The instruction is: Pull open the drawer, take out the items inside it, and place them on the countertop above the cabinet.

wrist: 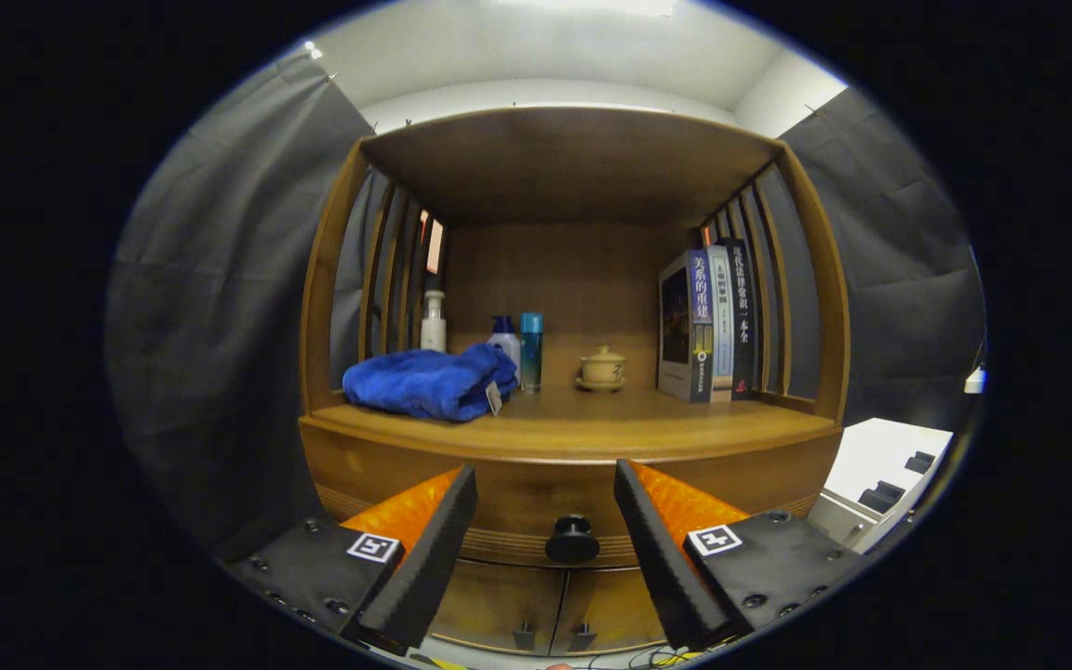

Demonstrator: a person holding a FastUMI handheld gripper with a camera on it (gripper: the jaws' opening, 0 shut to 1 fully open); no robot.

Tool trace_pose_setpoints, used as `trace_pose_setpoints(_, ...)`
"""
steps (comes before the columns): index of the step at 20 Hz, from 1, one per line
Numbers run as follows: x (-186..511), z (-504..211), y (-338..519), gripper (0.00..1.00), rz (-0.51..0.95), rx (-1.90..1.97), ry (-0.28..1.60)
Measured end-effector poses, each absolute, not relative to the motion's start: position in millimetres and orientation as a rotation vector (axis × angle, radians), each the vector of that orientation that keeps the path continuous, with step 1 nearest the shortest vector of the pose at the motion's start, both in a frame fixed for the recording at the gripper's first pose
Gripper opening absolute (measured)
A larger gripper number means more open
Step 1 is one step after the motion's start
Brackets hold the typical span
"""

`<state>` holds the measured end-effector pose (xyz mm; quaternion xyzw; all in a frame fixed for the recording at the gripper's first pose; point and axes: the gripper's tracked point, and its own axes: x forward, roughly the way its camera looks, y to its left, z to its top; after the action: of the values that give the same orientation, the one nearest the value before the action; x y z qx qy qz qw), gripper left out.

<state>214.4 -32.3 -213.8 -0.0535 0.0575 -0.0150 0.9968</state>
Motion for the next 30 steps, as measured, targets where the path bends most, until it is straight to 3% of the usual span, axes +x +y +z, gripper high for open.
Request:
trace_pose_setpoints(9, 252, -278, -64, 0.98, -0.091, 0.017, 0.245)
trace_pose_setpoints(16, 255, -283, -76, 0.76, -0.133, 0.006, 0.251)
trace_pose_setpoints(23, 254, -297, -68, 0.45, -0.101, -0.014, 0.297)
trace_pose_setpoints(25, 248, -297, -68, 0.41, -0.1, 0.028, 0.328)
trace_pose_setpoints(30, 211, -291, -61, 0.4, -0.042, -0.017, 0.316)
